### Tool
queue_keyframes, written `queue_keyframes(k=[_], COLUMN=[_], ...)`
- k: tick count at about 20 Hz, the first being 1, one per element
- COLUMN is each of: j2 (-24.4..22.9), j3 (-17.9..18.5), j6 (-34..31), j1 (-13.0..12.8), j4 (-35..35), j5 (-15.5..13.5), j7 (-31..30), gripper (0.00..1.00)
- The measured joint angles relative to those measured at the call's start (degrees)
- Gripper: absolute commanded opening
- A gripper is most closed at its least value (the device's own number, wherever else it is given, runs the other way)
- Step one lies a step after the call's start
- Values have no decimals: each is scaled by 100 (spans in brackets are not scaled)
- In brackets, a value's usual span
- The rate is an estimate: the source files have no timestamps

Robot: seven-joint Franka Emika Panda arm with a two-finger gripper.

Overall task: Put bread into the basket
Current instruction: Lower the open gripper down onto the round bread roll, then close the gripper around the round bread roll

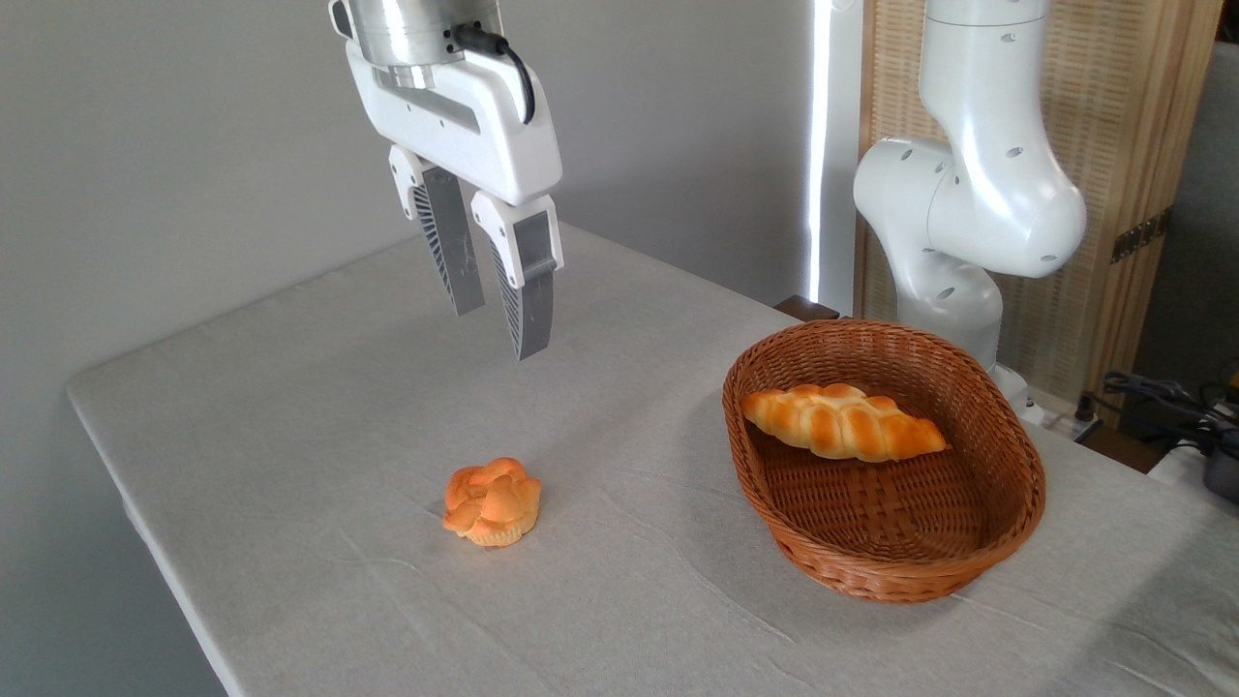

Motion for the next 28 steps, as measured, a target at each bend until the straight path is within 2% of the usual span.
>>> queue_keyframes(k=[15,18,23,25,28], j2=[19,-19,-253,-289,-284], j3=[-53,-202,-409,-409,-435], j6=[147,737,2173,2732,3240], j1=[-28,-55,-84,-84,-85], j4=[-122,-594,-1997,-2424,-2902], j5=[2,2,2,3,3], j7=[0,5,35,220,542], gripper=[100,100,100,100,100])
